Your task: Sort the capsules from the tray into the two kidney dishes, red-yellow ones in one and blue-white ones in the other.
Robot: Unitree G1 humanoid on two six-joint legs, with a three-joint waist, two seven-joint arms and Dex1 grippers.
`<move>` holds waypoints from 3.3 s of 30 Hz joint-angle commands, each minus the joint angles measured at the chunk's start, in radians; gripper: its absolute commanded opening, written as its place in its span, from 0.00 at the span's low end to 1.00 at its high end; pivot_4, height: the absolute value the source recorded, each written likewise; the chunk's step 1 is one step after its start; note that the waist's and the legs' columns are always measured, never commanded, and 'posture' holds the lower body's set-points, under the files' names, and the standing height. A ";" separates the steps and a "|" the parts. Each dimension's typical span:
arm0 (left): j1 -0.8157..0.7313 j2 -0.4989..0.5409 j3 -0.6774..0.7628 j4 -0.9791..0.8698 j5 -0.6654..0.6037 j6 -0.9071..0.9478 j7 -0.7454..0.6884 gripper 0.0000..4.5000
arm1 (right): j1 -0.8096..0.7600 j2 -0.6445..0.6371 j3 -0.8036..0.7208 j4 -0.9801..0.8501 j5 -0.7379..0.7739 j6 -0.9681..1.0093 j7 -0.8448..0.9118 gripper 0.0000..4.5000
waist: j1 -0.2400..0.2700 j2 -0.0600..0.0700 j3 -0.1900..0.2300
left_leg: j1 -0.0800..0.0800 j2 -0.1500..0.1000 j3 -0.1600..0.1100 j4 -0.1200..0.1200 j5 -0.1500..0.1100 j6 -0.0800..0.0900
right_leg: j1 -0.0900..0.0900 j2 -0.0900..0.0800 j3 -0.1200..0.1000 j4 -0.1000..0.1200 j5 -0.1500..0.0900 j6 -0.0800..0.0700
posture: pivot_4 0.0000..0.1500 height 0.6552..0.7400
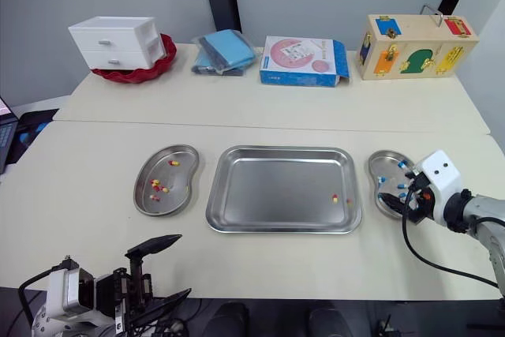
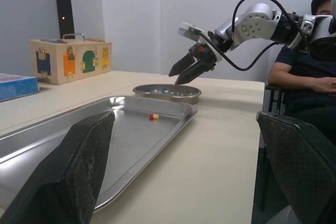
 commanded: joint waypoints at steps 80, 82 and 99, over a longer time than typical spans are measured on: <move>-1.238 -0.119 -0.672 0.532 0.668 0.542 0.261 1.00 | 0.658 0.507 0.012 -0.089 0.149 -0.987 0.204 0.99 | -0.002 0.004 0.001 | 0.009 -0.001 -0.002 0.000 0.000 0.000 | 0.011 0.001 -0.001 0.000 0.000 0.000 | 1.00 1.00; -1.238 -0.143 -0.688 0.566 0.689 0.515 0.257 1.00 | 0.670 0.513 0.014 -0.096 0.145 -0.995 0.183 0.99 | -0.003 0.004 0.001 | 0.009 -0.001 -0.002 0.000 0.000 0.000 | 0.010 0.001 -0.001 0.001 0.000 0.000 | 1.00 1.00; -1.373 -0.386 -0.670 1.035 0.813 0.271 0.343 1.00 | 0.741 0.545 0.074 -0.150 0.100 -1.037 0.063 0.99 | 0.002 0.004 0.001 | 0.008 -0.002 -0.002 0.002 0.000 0.000 | 0.011 0.001 -0.001 0.003 -0.001 0.000 | 1.00 1.00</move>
